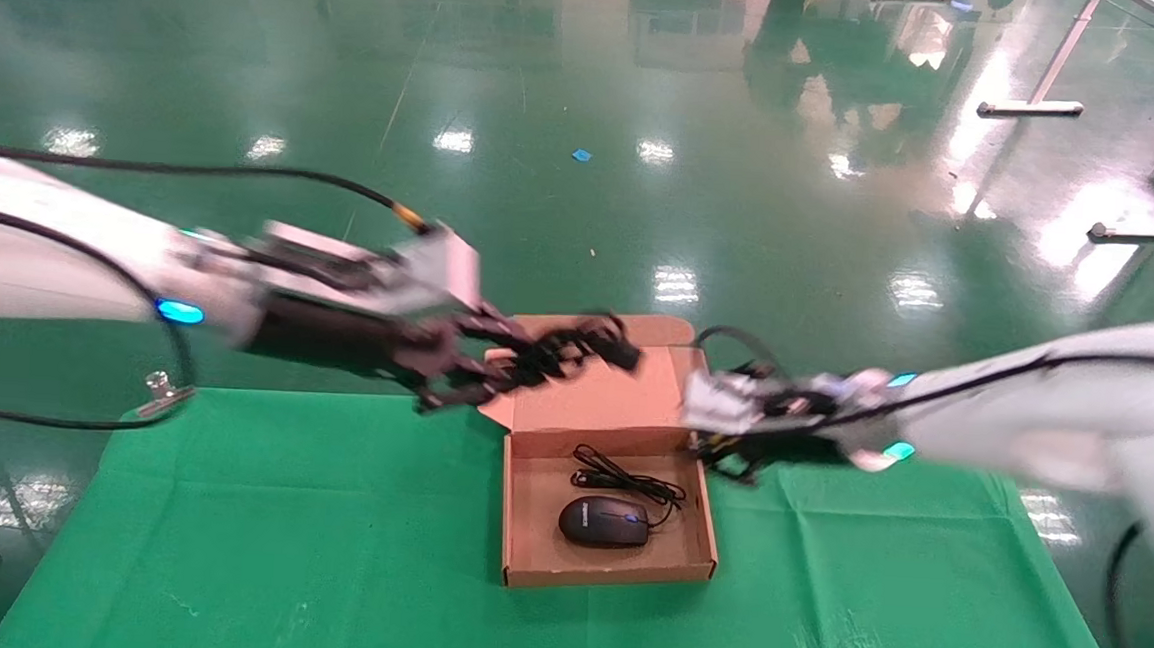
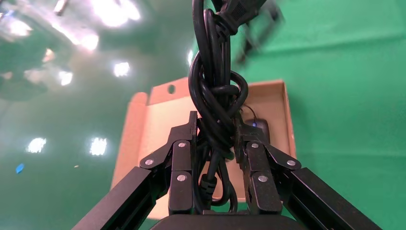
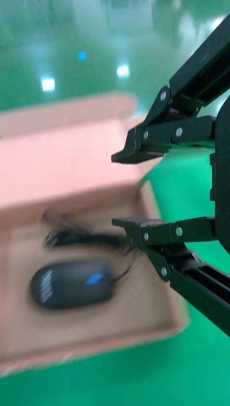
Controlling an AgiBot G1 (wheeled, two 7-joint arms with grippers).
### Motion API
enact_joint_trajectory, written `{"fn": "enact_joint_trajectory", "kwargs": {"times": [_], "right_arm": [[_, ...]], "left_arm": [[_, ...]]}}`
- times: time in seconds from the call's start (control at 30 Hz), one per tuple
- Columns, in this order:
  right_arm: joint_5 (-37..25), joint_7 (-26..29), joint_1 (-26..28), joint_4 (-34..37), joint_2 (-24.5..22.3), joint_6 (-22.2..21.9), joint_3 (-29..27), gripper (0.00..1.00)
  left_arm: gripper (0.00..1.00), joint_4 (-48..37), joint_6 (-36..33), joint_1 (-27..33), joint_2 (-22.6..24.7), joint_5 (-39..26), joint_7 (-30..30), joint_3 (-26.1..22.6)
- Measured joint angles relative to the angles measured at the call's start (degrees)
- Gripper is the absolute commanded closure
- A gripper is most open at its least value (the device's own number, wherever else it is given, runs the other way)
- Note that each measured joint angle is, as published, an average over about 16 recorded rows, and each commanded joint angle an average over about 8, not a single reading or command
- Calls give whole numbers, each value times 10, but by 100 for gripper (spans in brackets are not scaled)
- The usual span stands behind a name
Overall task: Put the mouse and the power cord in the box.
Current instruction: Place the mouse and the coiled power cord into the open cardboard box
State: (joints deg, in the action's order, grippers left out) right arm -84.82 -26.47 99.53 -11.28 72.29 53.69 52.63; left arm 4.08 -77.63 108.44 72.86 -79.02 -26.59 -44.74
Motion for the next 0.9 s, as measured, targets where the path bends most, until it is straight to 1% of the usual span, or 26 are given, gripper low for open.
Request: {"fn": "enact_joint_trajectory", "kwargs": {"times": [0.23, 0.47, 0.5, 0.53, 0.57, 0.73, 0.77, 0.8, 0.83, 0.9], "right_arm": [[-9, -42, 47, -5, -68, 29, 2, 0], [-15, -49, 72, -31, -145, 64, 4, 0], [-16, -47, 74, -35, -155, 69, 4, 0], [-16, -46, 75, -40, -164, 73, 4, 0], [-17, -44, 76, -44, -173, 77, 5, 0], [-17, -34, 76, -61, -201, 91, 5, 0], [-17, -32, 75, -64, -205, 92, 5, 0], [-16, -31, 75, -66, -207, 94, 5, 0], [-16, -29, 74, -68, -209, 95, 5, 0], [-16, -28, 74, -69, -211, 96, 5, 0]], "left_arm": [[100, 93, 100, -66, 48, -37, 23, -52], [100, 206, 227, -140, 61, -48, 86, -119], [98, 219, 244, -148, 61, -48, 97, -129], [93, 230, 261, -155, 61, -48, 107, -139], [85, 240, 277, -162, 61, -47, 116, -148], [22, 267, 334, -182, 62, -43, 148, -179], [12, 269, 340, -184, 62, -43, 152, -184], [4, 271, 344, -186, 62, -42, 155, -187], [0, 272, 347, -187, 62, -42, 158, -190], [0, 273, 350, -188, 62, -42, 160, -193]]}}
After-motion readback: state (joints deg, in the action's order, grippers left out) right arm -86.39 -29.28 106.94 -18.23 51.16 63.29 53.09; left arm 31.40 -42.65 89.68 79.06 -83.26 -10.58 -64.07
